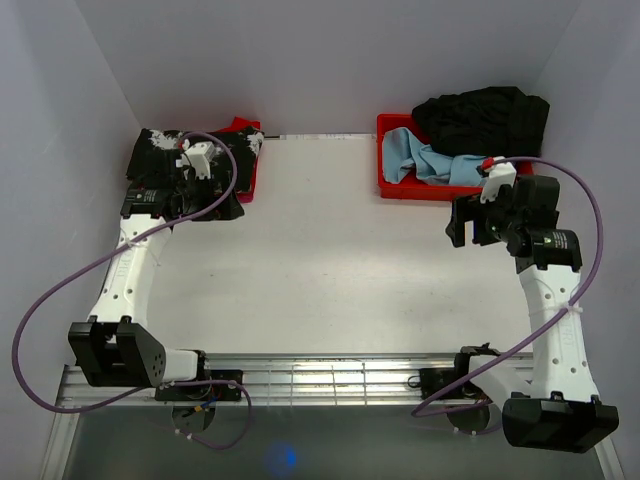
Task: Fold and stack the trousers
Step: Grab the trousers from the pile
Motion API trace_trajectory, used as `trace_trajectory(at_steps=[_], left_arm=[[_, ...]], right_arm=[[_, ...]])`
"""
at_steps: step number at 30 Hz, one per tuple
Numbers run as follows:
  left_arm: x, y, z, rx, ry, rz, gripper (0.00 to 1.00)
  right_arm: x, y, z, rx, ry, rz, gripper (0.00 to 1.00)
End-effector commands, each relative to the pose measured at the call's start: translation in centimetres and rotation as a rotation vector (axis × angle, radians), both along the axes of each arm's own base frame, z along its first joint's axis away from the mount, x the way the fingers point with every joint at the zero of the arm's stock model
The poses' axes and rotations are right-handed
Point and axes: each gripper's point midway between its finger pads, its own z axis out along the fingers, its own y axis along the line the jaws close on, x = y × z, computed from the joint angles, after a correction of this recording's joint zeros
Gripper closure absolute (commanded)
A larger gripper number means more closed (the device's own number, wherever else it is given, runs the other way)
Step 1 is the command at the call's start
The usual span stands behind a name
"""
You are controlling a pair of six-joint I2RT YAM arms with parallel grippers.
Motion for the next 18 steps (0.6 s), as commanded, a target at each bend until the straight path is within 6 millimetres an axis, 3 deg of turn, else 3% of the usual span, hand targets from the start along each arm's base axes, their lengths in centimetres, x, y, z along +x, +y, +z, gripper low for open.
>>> trace_trajectory(at_steps=[1, 6, 8, 10, 13, 16, 18], left_arm=[[1.4, -0.3, 2.9, -0.020, -0.065, -0.002, 0.02], [3.0, 0.2, 4.5, -0.008, -0.121, 0.030, 0.02], [3.5, 0.7, 4.8, 0.003, -0.147, 0.071, 0.02], [3.7, 0.9, 5.0, 0.010, -0.160, 0.083, 0.02], [3.6, 1.0, 5.2, 0.015, -0.176, 0.083, 0.02], [3.3, 1.6, 4.5, 0.040, -0.169, 0.101, 0.02], [3.1, 1.9, 4.0, 0.056, -0.159, 0.108, 0.02]], right_arm=[[2.7, -0.2, 4.0, 0.012, -0.119, -0.032, 0.10], [8.7, -1.3, 7.6, -0.016, -0.274, -0.064, 0.10], [11.0, -1.5, 7.3, -0.022, -0.273, -0.073, 0.10], [13.2, -2.0, 8.7, -0.041, -0.324, -0.086, 0.10], [17.5, -2.6, 7.1, -0.055, -0.312, -0.101, 0.10], [20.4, -3.1, 7.1, -0.071, -0.343, -0.109, 0.10], [22.8, -3.8, 5.1, -0.095, -0.312, -0.136, 0.10]])
